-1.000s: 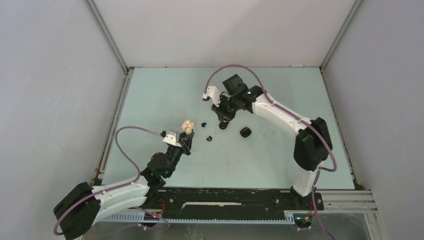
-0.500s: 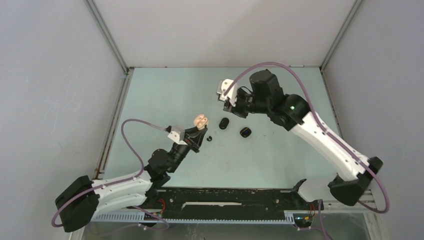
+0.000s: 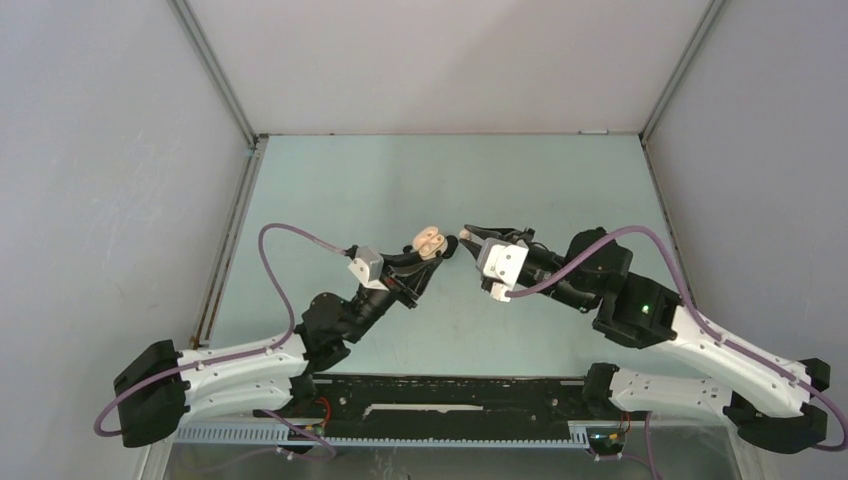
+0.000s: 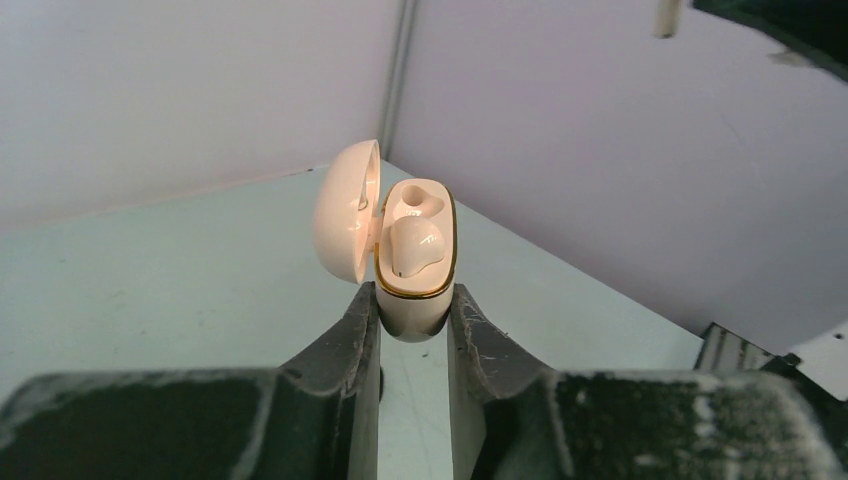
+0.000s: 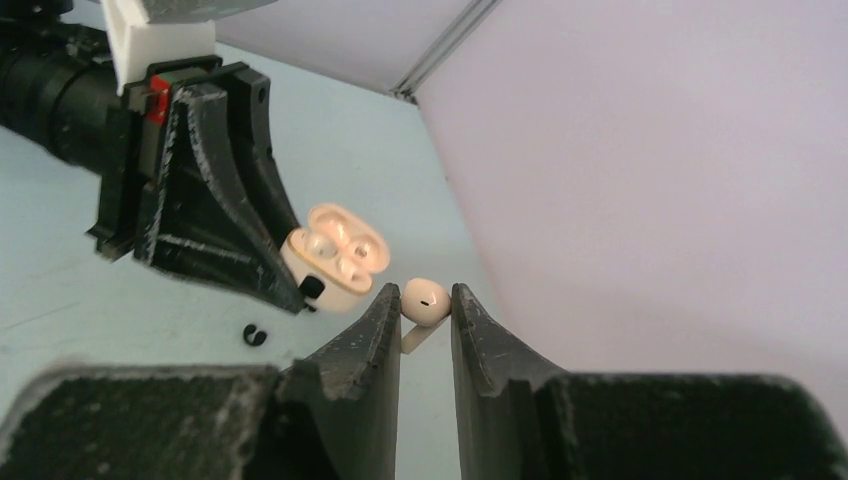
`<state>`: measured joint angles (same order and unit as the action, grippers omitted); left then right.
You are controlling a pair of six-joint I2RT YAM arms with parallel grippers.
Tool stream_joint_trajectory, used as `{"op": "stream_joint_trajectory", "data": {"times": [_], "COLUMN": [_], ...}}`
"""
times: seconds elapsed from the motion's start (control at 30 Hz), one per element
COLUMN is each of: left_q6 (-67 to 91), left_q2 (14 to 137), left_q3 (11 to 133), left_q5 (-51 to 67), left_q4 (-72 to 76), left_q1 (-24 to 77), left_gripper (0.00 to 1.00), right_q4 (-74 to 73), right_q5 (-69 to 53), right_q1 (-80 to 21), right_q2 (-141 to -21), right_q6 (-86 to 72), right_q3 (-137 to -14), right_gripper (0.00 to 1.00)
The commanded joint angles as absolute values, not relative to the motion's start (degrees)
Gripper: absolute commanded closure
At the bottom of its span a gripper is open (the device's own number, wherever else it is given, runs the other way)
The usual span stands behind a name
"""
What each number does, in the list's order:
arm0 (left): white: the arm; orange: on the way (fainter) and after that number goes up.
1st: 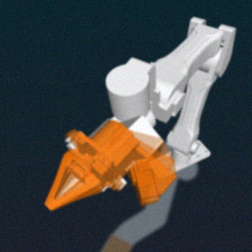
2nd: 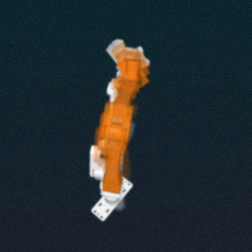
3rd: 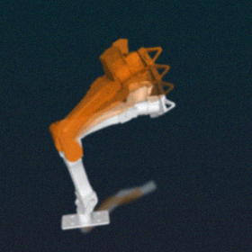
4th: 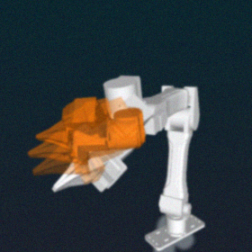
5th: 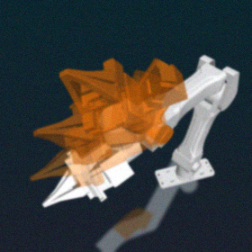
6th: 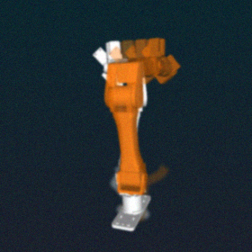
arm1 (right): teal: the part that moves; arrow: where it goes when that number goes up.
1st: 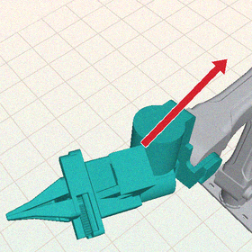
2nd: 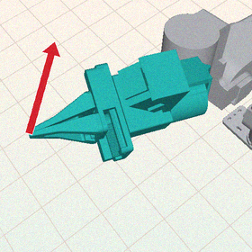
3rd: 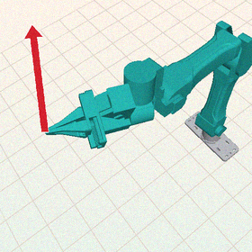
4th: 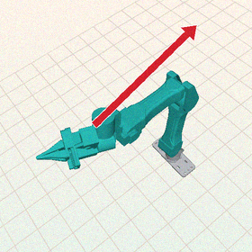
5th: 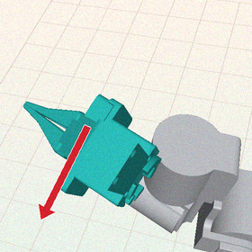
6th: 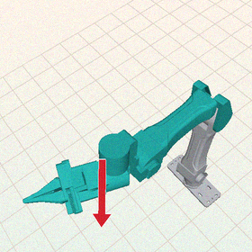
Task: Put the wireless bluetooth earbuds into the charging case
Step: Insert the right earbud into the right side groove of the charging case.
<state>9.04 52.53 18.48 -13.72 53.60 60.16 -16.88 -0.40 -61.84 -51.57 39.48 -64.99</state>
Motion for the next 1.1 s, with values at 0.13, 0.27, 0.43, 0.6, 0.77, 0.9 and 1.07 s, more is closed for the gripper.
{"op": "stream_joint_trajectory", "data": {"times": [0.13, 0.27, 0.43, 0.6, 0.77, 0.9, 1.07], "left_q6": [9.93, 9.36, 9.27, 9.49, 8.60, 8.18, 7.82], "left_q2": [52.82, 52.89, 52.52, 51.83, 51.18, 50.53, 50.19], "left_q3": [22.94, 23.21, 23.18, 23.27, 23.79, 23.99, 23.99], "left_q5": [-9.94, -9.64, -9.74, -8.56, -6.05, -5.15, -4.92], "left_q4": [53.90, 53.61, 53.32, 52.91, 52.02, 51.36, 51.07], "left_q1": [62.57, 62.67, 62.69, 62.67, 62.84, 63.01, 63.11], "left_gripper": [1.00, 1.00, 1.00, 1.00, 1.00, 1.00, 1.00], "right_q4": [7.31, 14.17, 14.52, 13.76, 12.66, 11.16, 9.34], "right_q5": [8.41, 9.36, 10.72, 10.91, 9.98, 8.82, 7.26], "right_q1": [-66.48, -67.04, -66.76, -66.17, -64.93, -64.24, -63.56], "right_q2": [-51.02, -50.82, -51.16, -51.28, -51.50, -51.57, -51.85], "right_q6": [44.91, 42.16, 34.59, 30.13, 25.50, 24.44, 24.52], "right_q3": [-54.70, -51.56, -51.50, -51.50, -51.50, -51.50, -51.50], "right_gripper": [1.00, 1.00, 1.00, 1.00, 1.00, 1.00, 1.00]}}
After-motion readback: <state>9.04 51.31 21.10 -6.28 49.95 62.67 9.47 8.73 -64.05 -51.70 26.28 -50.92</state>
